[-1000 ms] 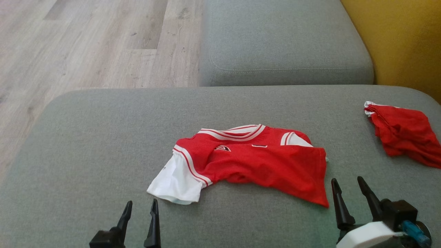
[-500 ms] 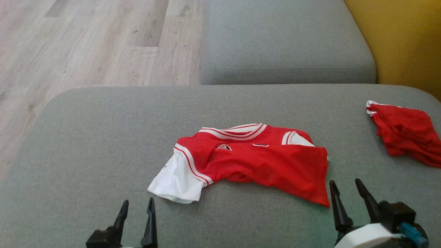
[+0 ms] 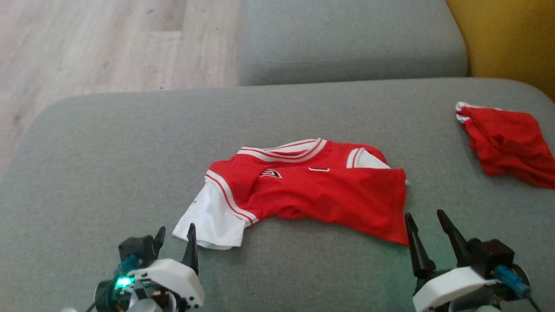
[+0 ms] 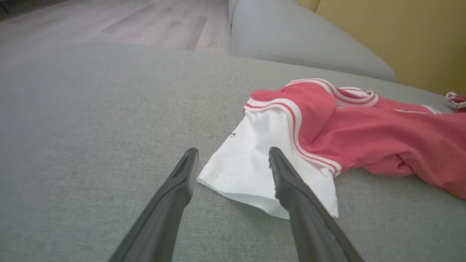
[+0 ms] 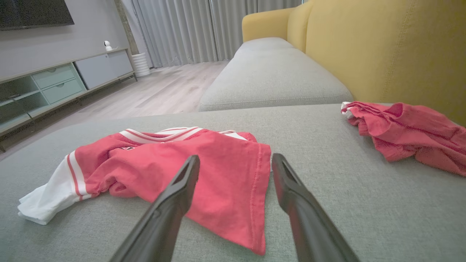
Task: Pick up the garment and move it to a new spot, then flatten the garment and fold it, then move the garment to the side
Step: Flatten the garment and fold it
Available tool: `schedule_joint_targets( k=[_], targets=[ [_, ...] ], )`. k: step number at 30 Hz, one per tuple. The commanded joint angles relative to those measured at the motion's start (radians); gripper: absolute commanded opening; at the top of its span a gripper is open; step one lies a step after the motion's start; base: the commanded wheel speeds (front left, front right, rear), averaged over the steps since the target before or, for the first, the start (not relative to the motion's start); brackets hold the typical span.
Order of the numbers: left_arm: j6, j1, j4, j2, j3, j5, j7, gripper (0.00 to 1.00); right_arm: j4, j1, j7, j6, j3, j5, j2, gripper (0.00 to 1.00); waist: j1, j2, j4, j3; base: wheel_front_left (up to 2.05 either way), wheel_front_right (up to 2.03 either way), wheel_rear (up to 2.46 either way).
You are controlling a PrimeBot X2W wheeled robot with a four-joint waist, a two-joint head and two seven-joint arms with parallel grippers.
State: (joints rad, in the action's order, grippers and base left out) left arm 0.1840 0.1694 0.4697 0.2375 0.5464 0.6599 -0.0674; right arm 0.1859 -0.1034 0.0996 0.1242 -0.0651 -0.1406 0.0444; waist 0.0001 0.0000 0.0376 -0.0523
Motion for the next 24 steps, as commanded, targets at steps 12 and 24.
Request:
schedule_joint_targets(
  k=[12,24],
  targets=[
    [-0.003,0.176,0.243,-0.029,-0.092,0.059,-0.010,1.00,-0.039,0.084,-0.009,0.007,-0.030,0.027,0.006,1.00,-0.0001,0.0000,-0.090,0.101,0.00,0.00,0.00],
    [-0.067,0.203,0.332,-0.056,-0.026,0.057,0.079,0.16,0.002,0.096,-0.056,0.007,-0.006,0.069,0.006,1.00,-0.0001,0.0000,-0.093,0.116,0.00,0.00,0.00]
  ],
)
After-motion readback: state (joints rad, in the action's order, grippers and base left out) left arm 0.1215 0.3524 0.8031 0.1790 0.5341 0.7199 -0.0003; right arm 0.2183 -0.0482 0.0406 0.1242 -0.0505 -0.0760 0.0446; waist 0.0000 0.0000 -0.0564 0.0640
